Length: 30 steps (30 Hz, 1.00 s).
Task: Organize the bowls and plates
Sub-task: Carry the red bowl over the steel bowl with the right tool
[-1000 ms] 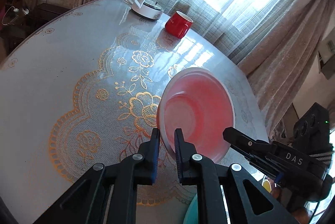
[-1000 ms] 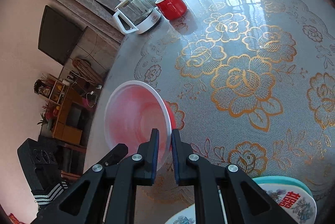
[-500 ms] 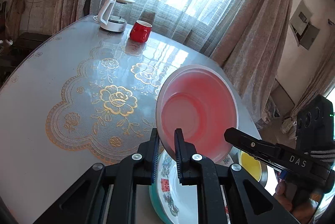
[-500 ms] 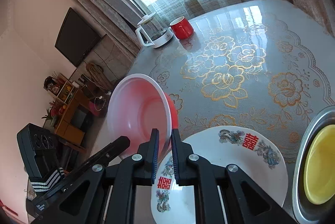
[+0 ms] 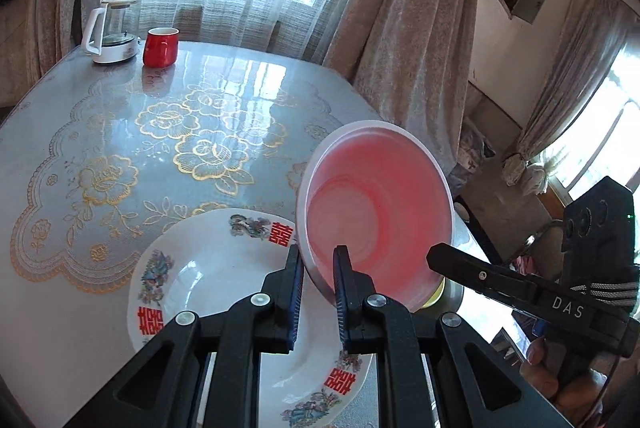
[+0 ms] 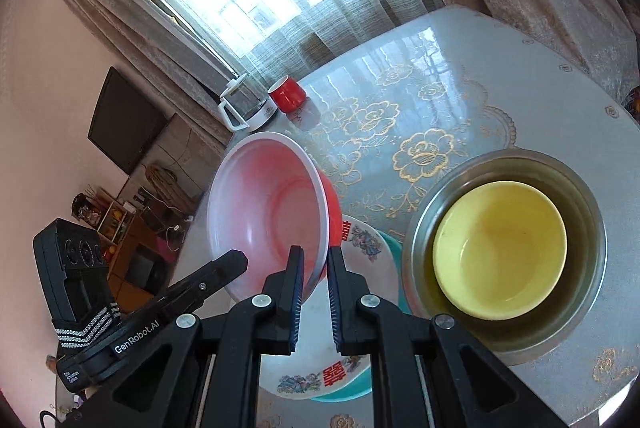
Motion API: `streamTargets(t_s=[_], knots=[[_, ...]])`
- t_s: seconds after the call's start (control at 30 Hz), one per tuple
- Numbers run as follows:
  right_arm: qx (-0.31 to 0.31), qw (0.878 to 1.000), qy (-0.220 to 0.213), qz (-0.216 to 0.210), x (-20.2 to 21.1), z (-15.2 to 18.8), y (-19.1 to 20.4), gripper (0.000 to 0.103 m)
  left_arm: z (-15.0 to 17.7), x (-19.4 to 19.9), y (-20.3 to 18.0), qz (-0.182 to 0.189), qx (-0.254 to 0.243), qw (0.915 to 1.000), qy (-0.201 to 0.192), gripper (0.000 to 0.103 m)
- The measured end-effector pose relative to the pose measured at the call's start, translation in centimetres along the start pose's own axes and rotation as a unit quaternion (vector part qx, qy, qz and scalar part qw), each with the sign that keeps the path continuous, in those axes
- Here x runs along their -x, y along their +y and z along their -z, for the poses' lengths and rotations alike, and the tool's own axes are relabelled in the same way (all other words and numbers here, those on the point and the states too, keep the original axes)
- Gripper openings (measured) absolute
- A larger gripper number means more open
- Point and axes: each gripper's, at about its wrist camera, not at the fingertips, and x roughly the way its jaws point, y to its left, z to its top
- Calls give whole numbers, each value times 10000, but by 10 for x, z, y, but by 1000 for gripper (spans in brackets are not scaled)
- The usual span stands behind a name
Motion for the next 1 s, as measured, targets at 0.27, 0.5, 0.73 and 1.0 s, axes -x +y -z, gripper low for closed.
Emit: streamTargets(t_s=[0.27, 0.5, 0.73, 1.0], knots=[[-524, 9977, -325, 286, 34, 5, -48, 12, 5, -41, -48, 218, -422, 9975, 524, 14], [-884, 9940, -389, 519, 43, 9, -79, 12, 6, -71, -68, 257, -540, 9944, 869, 14], [-1074, 9915, -365, 644, 46, 12, -96, 14, 9, -89, -80, 225, -621, 9920, 1079, 14], [-1273, 9886, -231, 771, 42, 16, -107, 14, 20, -104, -86, 117, -746, 9897, 1214, 14]])
